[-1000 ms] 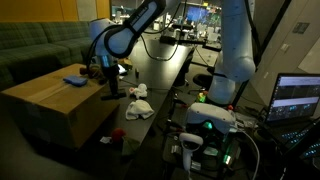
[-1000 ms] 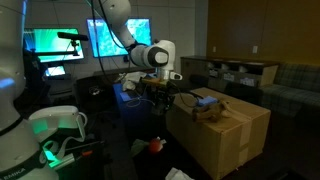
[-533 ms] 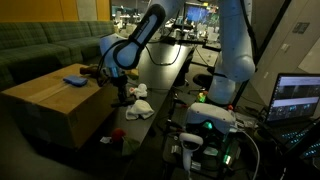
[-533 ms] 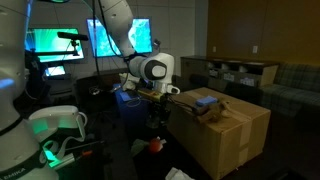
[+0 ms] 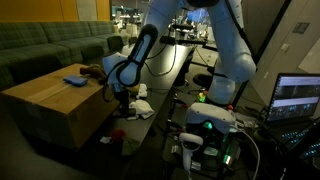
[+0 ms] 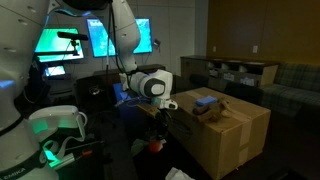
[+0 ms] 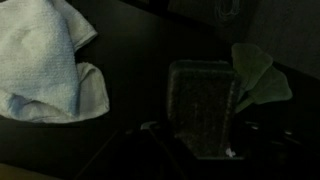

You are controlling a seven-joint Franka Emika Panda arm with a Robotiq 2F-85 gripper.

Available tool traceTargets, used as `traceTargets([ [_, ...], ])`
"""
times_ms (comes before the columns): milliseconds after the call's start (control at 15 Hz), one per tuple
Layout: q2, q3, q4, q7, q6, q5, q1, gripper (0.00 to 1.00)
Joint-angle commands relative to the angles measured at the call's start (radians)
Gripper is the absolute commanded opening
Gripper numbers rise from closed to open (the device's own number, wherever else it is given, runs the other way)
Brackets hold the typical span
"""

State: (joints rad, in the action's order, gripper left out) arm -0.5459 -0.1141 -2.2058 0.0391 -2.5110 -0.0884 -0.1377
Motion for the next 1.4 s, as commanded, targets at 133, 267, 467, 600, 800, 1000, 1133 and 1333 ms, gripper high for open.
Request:
traceTargets([
  [133,-0.054,0.047,0.016,-0.077,-0.037,-0.034,-0.051,0.31],
  [267,-0.065,0.061,0.019,-0.100,-0.046,-0.040,-0.064,0.31],
  [467,-0.084,0.081,0.032,-0.134,-0.050,-0.051,-0.082,0.31],
  [600,-0.090,0.089,0.038,-0.154,-0.055,-0.051,-0.089,0.83],
  [800,-0.097,0.101,0.045,-0.176,-0.064,-0.056,-0.104,0.99],
  [1000,-0.095,0.100,0.045,-0.191,-0.071,-0.055,-0.109,1.00],
  [1133,-0.093,0.093,0.044,-0.199,-0.081,-0.050,-0.114,1.00],
  [1333,-0.093,0.080,0.039,-0.209,-0.116,-0.042,-0.126,1.00],
])
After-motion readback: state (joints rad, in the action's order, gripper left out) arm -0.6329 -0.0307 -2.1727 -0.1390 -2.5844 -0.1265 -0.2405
